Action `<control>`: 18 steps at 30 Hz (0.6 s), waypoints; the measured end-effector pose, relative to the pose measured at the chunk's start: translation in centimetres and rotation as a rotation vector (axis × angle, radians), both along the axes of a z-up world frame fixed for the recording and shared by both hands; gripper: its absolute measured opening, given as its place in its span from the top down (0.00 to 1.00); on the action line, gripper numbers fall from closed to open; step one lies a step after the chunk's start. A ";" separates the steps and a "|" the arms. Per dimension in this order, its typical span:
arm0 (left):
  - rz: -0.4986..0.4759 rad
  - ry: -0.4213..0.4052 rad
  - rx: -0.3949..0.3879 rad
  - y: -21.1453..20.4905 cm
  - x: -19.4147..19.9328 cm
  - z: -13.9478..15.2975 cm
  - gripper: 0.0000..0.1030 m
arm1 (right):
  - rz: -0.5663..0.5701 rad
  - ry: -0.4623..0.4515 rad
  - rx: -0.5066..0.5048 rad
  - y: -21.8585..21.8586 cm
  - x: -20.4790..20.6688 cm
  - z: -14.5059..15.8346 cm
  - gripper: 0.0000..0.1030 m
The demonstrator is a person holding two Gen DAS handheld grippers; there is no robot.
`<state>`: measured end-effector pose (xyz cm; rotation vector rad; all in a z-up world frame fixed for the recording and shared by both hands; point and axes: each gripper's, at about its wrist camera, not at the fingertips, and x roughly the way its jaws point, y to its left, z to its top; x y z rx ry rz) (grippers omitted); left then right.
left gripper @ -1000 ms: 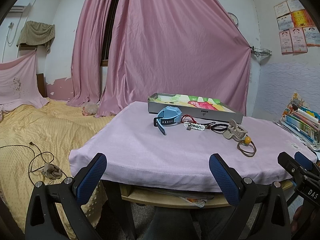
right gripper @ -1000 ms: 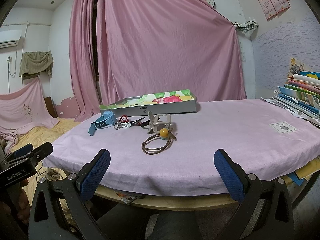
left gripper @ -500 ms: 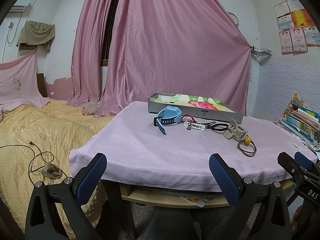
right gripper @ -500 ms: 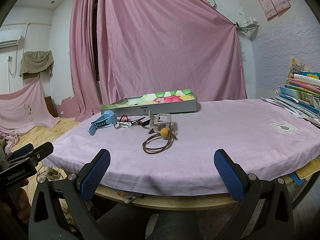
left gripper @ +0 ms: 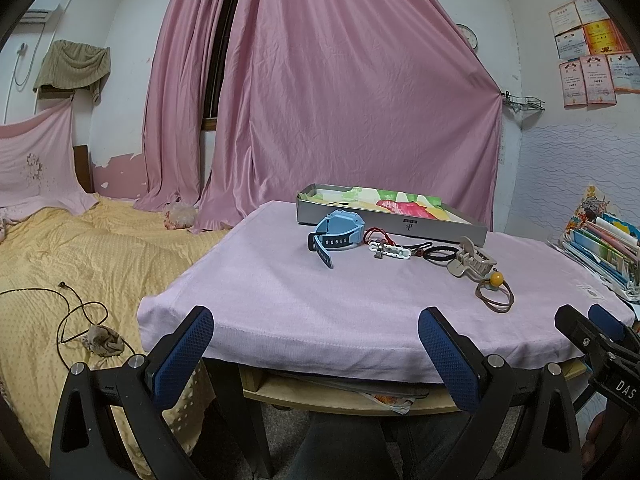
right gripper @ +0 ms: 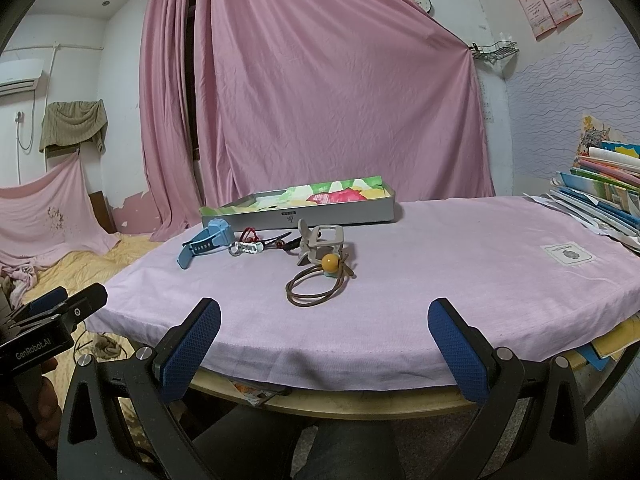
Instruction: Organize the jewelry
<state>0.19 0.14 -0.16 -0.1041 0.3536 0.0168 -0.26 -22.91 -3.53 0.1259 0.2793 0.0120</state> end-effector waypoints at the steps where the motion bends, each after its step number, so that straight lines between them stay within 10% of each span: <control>1: 0.000 0.001 0.000 0.0 0.0 0.0 0.00 | 0.000 0.000 0.000 0.1 0.0 -0.1 0.01; 18: 0.000 -0.010 0.000 1.0 2.5 0.4 0.00 | 0.016 -0.018 -0.011 -0.8 3.0 1.5 0.01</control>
